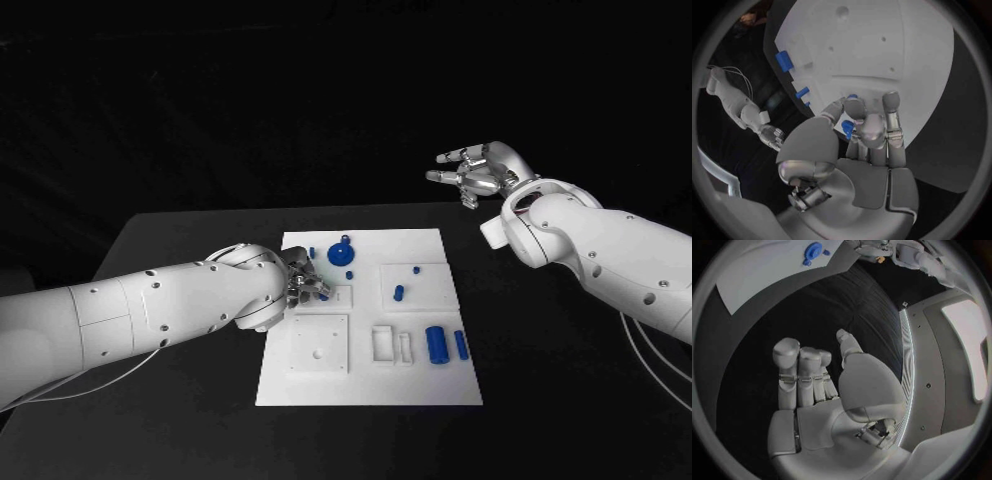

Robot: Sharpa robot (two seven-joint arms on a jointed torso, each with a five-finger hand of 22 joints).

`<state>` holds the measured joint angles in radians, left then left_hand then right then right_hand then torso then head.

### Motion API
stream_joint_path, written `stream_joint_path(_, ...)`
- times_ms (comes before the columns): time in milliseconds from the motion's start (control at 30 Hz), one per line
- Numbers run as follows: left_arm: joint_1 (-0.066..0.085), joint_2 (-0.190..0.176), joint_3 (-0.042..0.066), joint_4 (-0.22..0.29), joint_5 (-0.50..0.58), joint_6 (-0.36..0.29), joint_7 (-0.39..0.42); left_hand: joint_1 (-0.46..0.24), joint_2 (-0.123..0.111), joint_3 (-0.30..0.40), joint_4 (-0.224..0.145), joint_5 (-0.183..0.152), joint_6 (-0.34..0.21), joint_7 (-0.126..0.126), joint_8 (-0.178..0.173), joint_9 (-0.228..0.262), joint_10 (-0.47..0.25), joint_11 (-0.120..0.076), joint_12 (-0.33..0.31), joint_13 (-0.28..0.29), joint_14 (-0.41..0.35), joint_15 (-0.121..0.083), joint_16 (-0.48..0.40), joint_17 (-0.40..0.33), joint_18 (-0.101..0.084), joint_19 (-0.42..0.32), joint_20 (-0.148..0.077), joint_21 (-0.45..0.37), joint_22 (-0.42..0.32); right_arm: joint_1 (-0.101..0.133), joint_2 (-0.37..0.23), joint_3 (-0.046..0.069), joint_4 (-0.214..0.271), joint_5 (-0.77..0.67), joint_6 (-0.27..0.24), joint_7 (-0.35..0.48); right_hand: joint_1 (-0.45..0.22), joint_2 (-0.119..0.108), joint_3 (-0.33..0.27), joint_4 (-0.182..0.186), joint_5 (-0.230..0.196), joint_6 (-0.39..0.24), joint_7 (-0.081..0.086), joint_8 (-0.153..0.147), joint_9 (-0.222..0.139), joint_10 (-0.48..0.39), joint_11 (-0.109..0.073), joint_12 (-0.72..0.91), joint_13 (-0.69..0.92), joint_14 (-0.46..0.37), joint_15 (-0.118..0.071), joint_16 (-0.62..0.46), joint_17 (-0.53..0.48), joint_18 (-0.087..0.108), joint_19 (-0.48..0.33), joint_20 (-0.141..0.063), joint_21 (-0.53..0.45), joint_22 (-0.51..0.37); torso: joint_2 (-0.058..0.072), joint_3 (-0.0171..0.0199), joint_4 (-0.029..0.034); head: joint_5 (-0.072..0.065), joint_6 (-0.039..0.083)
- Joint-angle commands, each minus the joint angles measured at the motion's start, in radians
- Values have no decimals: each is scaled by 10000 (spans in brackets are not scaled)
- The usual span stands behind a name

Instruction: Assemble the parts on the task board

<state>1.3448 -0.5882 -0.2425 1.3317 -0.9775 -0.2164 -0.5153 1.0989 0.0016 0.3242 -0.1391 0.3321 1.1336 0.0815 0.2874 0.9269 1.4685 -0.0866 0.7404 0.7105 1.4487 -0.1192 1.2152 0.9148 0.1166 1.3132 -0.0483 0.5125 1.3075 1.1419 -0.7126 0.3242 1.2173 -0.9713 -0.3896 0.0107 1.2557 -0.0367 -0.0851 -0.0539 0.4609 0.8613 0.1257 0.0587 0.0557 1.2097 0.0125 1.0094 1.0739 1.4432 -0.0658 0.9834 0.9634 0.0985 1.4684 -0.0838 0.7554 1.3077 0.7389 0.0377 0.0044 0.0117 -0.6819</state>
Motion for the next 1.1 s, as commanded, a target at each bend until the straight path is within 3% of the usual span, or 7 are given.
stream_joint_path(33,-24,58,-10,10,-360,340,68,191,58,179,-263,32,1370,-1325,-52,-14,403,-72,25,-10,21,58,43,4,119,11,59,35,179,0,18,5,4,23,136,50,-93,5,-5,44,31,83,-16,-19,14,-61,-8,-2,16,22,12,-54,13,159,551,11,-4,473,-1,4,7,-13,13)
stream_joint_path(267,-24,82,-9,-40,-330,401,35,137,66,120,-233,-237,1376,-1331,-46,3,405,-69,53,-34,15,61,44,-18,148,0,86,44,175,0,24,5,14,25,152,42,-93,5,-5,44,31,83,-16,-19,14,-61,-8,-2,16,22,12,-54,13,159,551,11,-4,473,0,6,0,-45,16)
stream_joint_path(333,-24,90,-9,-53,-309,396,30,140,75,7,-177,-746,1393,-1346,-16,38,406,-70,57,-51,10,59,36,-33,155,-6,100,36,169,0,24,5,15,25,150,42,-93,5,-5,44,31,83,-16,-19,14,-61,-8,-2,16,22,12,-54,13,159,551,11,-4,473,-1,6,0,-58,17)
stream_joint_path(400,-24,101,-9,-68,-290,381,28,165,45,-326,-5,-1984,1413,-1379,59,150,406,-74,52,-87,11,59,26,-53,162,-6,114,25,164,0,23,5,17,26,148,43,-106,11,-23,63,40,75,-14,-19,14,-63,-6,-1,18,23,12,-47,20,161,548,11,-1,467,-1,6,1,-64,24)
stream_joint_path(533,-24,121,-9,-108,-248,354,23,215,-74,-810,531,-2756,1415,-1404,85,275,403,-79,50,-141,5,56,0,-100,166,2,119,0,162,0,22,5,20,30,147,46,-113,12,-25,72,43,70,-14,-19,14,-62,-7,-1,19,23,12,-46,20,161,549,11,2,467,2,7,3,-70,27)
stream_joint_path(833,-24,128,-9,-201,-208,330,7,374,-1285,-540,2356,-2843,1546,-1428,31,377,407,-116,-3,-234,-19,5,-32,-105,-113,22,-168,-58,152,0,16,5,11,43,174,59,-130,-14,-47,99,61,44,-13,-22,12,-67,-4,-6,16,22,12,-49,18,163,548,12,2,460,-6,4,6,-86,22)
stream_joint_path(1100,-24,113,-8,-243,-198,328,-10,501,-1381,-563,2582,-2840,1562,-1424,3,420,408,-112,-1,-248,-20,-2,-51,-112,-204,33,-252,-87,155,-1,12,5,1,45,181,64,-141,-15,-57,113,64,32,-13,-22,12,-72,-5,-12,11,20,14,-53,15,164,546,13,-6,455,1,-8,8,-87,28)
